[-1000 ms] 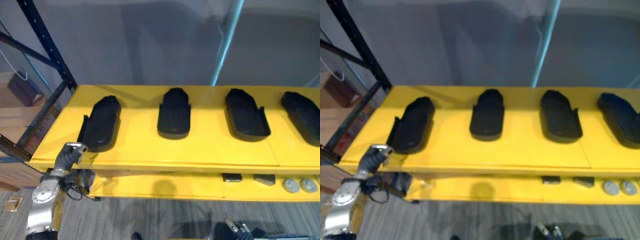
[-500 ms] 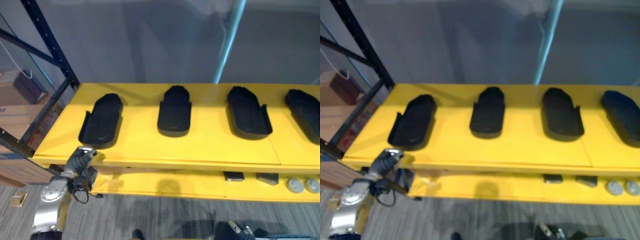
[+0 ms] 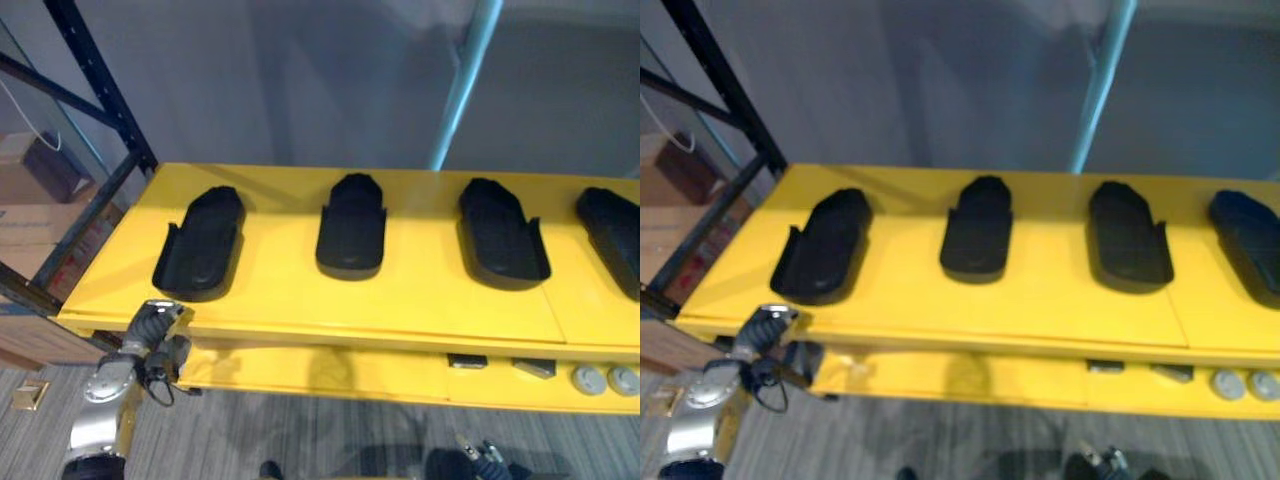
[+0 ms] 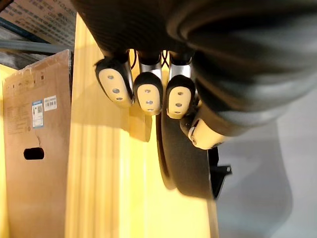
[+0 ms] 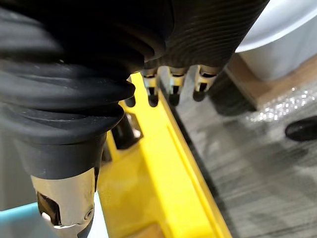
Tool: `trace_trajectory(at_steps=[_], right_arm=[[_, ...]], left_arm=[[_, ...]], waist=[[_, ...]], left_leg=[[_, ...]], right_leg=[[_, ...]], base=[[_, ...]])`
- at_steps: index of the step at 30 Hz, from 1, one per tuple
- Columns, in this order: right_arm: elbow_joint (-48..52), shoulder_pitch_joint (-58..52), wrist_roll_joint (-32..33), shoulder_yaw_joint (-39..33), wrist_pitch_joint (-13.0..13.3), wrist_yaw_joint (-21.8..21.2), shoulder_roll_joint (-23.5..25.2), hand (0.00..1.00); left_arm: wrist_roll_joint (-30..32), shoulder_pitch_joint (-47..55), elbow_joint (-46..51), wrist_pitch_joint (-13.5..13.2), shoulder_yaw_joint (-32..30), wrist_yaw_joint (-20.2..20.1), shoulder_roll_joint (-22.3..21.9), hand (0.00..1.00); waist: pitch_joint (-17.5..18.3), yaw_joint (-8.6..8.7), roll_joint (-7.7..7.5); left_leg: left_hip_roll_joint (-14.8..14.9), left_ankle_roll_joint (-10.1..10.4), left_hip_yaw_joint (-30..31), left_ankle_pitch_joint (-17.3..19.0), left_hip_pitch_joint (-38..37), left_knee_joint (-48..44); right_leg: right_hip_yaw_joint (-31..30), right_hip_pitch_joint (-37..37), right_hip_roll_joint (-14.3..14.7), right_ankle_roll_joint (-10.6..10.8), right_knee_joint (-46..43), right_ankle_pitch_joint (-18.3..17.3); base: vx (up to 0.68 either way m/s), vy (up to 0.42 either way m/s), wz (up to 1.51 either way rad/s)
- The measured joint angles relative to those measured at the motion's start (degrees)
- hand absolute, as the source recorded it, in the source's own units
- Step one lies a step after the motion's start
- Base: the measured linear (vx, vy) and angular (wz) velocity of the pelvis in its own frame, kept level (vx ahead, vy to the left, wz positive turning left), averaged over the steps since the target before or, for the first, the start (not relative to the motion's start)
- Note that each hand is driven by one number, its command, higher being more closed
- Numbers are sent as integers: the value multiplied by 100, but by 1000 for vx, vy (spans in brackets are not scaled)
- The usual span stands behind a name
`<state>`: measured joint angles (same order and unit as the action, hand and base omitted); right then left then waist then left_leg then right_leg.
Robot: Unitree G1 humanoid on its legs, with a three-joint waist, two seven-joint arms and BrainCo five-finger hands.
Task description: Walk over and take plastic housings, then place them on the shelf
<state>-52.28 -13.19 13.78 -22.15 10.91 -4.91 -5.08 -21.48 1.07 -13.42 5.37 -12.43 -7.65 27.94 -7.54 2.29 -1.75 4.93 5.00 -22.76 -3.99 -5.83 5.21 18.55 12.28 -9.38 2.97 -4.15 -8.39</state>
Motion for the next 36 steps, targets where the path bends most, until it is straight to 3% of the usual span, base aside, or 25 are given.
trace_trajectory(at_steps=[7, 36], right_arm=[[-4, -31, -2, 0, -23, -8, 0, 0], [-40, -13, -10, -3, -95, -4, -2, 0]], left_arm=[[-66, -447, -184, -184, -42, -10, 135, 100], [-16, -747, -545, -149, -10, -152, 339, 100]], waist=[[-1, 11, 2], [27, 29, 47]], left_leg=[[-1, 8, -5, 12, 2, 1], [98, 79, -222, -13, -66, 0]], right_leg=[[-1, -8, -9, 3, 12, 2], [-176, -134, 47, 40, -104, 39]], base=[[-27, 3, -2], [-3, -3, -3]])
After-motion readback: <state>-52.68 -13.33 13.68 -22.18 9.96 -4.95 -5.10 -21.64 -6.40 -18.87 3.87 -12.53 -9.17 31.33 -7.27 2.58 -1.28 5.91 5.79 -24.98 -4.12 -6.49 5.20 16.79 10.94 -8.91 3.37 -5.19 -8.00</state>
